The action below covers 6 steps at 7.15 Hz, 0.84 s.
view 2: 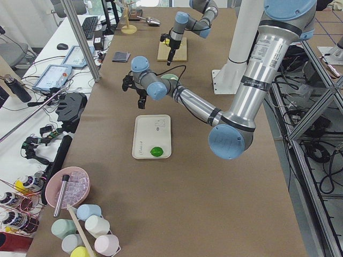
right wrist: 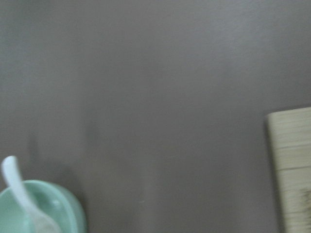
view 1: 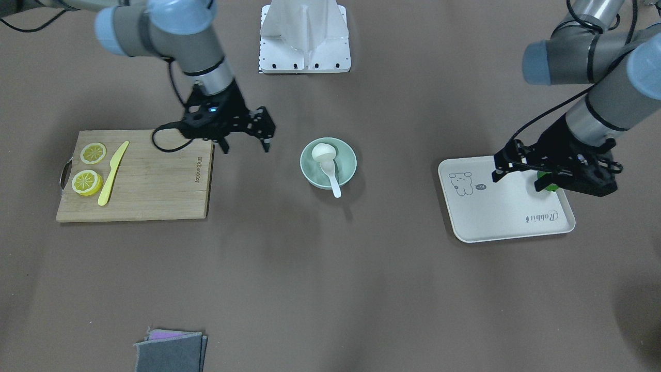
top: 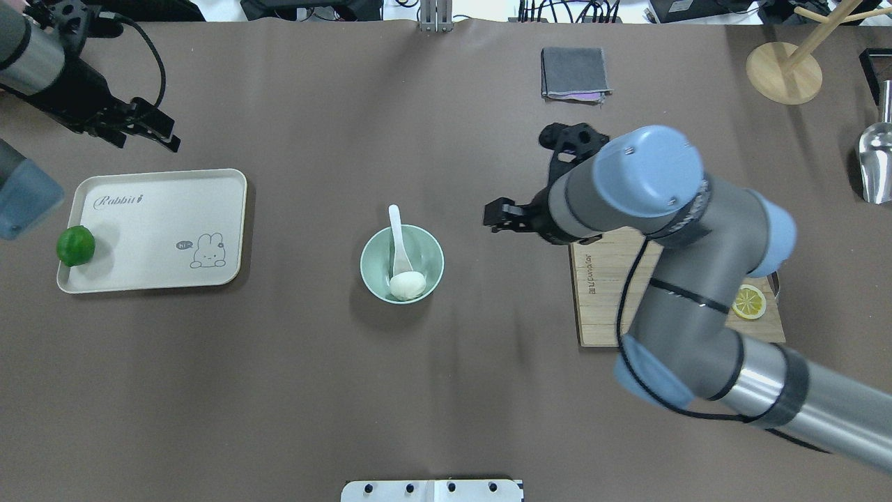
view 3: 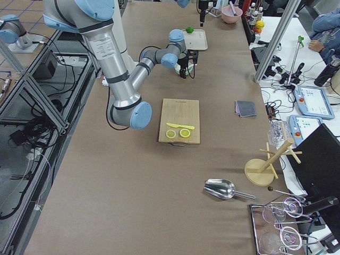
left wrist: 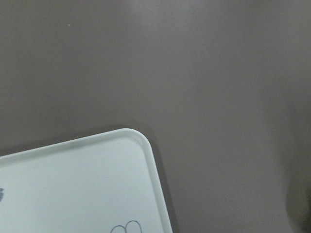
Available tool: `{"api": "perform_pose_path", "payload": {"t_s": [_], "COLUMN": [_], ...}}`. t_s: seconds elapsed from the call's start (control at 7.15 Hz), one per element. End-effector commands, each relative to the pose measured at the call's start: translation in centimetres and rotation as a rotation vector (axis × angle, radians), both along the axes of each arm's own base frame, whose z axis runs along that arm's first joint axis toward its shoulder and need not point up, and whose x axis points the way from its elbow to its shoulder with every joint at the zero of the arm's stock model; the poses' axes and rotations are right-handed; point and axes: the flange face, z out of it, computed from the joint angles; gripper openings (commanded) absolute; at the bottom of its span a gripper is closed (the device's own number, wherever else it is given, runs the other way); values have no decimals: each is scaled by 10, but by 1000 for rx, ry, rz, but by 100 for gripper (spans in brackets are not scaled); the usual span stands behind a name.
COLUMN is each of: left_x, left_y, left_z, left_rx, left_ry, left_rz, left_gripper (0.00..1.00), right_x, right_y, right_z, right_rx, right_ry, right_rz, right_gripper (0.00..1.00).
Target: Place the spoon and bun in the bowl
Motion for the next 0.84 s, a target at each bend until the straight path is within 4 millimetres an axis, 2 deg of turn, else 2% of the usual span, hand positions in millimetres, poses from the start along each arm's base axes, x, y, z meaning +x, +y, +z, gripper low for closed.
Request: {"api": "perform_pose_path", "payload": {"t_s": [0.0, 0.14, 0.28, 0.42, 0.56, 0.7], "left_x": [-86, -122, -151, -172, -191, -198], "left_y": [-17, -14, -1, 14, 51, 60], "left_z": [36, 60, 93, 110, 154, 165], "left_rx": [87, 117, 125, 129, 137, 177], "left_ry": [-101, -126, -136, -81, -73, -82], "left_rz": [96, 119, 136, 149, 181, 177], "left_gripper": [98, 98, 98, 98, 98, 98], "right_x": [183, 254, 326, 375, 419, 449], "right_y": [-52, -72, -87, -95, -93, -91], "right_z": [132, 190, 239, 295, 346, 374], "right_rx": [86, 134, 169, 206, 221, 230], "right_ry": [102, 131, 118, 127, 157, 177], "right_rz": [-160, -216, -238, -284, -306, -309], "right_gripper": [99, 99, 99, 99, 99, 99]}}
